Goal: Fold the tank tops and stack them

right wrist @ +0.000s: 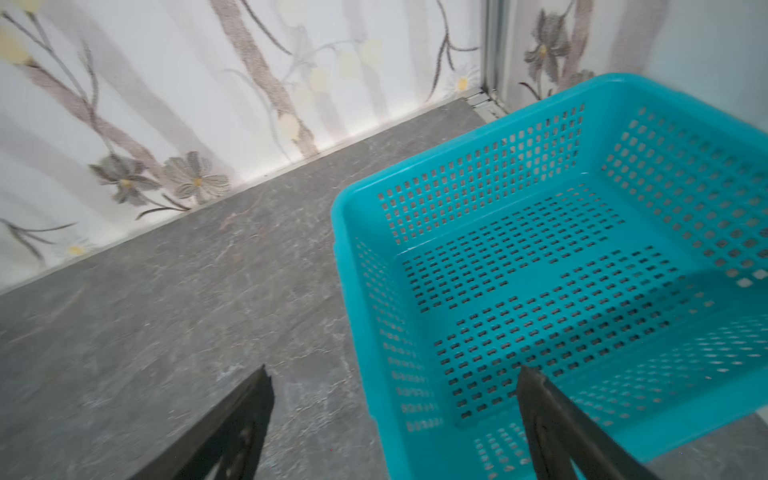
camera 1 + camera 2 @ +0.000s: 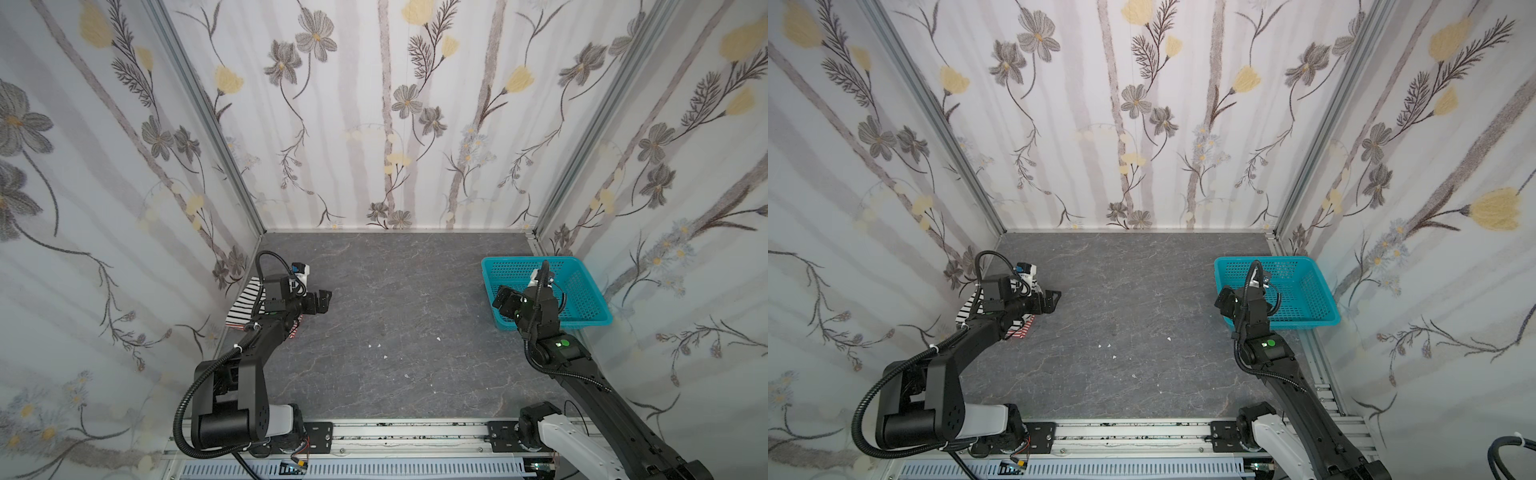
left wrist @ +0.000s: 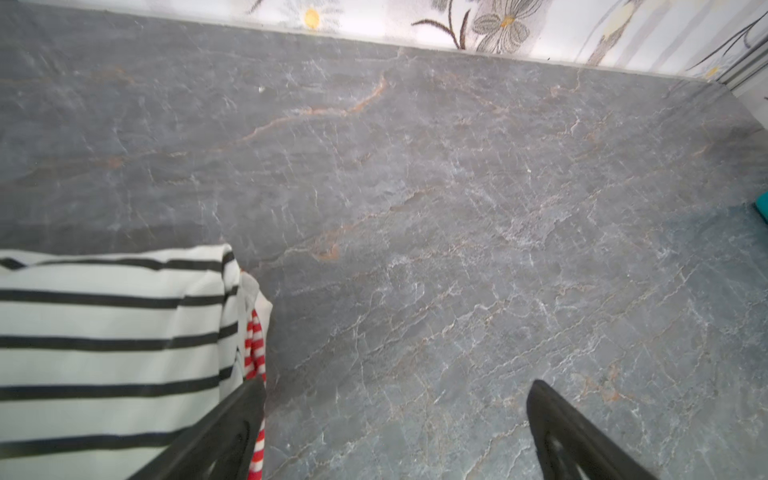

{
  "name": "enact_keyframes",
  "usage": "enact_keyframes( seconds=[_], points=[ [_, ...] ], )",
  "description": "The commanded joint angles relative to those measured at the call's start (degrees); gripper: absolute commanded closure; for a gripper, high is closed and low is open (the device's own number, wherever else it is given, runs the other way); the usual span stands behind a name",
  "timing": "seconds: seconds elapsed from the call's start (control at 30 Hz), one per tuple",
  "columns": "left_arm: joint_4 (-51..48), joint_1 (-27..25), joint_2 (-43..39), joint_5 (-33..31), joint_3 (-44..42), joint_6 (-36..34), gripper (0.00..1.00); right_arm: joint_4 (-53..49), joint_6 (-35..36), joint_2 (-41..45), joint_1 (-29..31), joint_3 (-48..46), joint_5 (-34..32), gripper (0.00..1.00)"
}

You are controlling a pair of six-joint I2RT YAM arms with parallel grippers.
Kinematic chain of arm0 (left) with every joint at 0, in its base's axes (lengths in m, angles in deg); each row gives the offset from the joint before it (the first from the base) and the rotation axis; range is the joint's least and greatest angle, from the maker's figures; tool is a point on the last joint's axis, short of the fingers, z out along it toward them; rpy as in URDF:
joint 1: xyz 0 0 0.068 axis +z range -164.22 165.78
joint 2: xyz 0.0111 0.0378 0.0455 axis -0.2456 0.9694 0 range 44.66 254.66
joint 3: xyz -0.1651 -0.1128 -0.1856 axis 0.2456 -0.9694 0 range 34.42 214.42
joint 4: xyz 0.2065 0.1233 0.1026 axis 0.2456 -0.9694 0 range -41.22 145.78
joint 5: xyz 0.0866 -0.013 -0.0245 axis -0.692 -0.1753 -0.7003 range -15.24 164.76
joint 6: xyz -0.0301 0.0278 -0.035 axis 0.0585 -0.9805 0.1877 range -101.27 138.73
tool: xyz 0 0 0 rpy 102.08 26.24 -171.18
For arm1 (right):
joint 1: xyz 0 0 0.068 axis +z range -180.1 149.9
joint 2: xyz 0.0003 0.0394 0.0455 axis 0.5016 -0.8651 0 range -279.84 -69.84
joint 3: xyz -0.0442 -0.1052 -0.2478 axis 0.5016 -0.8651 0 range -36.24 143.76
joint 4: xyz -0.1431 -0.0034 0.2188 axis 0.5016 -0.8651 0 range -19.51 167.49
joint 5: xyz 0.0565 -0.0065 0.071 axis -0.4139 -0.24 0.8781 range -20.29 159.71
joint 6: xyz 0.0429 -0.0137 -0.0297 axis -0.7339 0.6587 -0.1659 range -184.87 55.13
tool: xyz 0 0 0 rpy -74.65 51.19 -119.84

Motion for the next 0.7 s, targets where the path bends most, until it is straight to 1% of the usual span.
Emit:
enact_keyframes(
  seconds=[0.0, 0.1, 0.17, 0.2, 0.3, 0.33, 0.4, 0.47, 0.53, 0.67],
  points=[
    [20.9, -0.1, -0.1, -0.4, -5.7, 2.4, 0.0, 11.8, 6.6, 0.1, -2.5, -3.7, -2.8, 0.09],
    [30.1, -0.4, 0.5, -0.9, -9.8, 2.6, 0.0, 21.0, 12.8, -0.2, -4.0, -8.4, -3.7, 0.09],
    [37.2, -0.8, 0.8, -1.9, -13.0, 2.5, 0.0, 27.2, 15.6, 0.0, -5.6, -11.9, -3.2, 0.09],
    [41.5, -1.2, 1.1, -2.4, -14.8, 2.2, 0.0, 31.0, 16.8, 0.1, -7.0, -13.9, -2.4, 0.09],
    [50.3, -1.8, 3.6, -2.7, -17.9, 3.1, 0.0, 39.6, 18.8, -0.8, -10.1, -17.9, 1.4, 0.1],
    [51.1, -1.9, 3.4, -2.9, -18.3, 3.9, 0.0, 41.4, 19.6, -1.3, -10.5, -18.6, 2.2, 0.1],
    [56.4, -2.6, 3.7, -2.4, -20.1, 4.3, 0.0, 45.5, 21.5, -2.8, -11.4, -20.1, 4.6, 0.09],
    [57.6, -4.1, 4.3, -3.5, -21.0, 2.7, 0.0, 49.3, 22.2, -4.1, -12.3, -21.4, 7.2, 0.1],
    [62.8, -5.0, 6.3, -3.7, -23.0, 1.2, 0.0, 51.9, 21.9, -5.0, -12.9, -21.9, 9.7, 0.1],
    [63.6, -5.1, 6.6, -5.1, -23.3, 1.6, 0.0, 57.5, 22.4, -7.7, -13.0, -22.8, 11.4, 0.1]
  ],
)
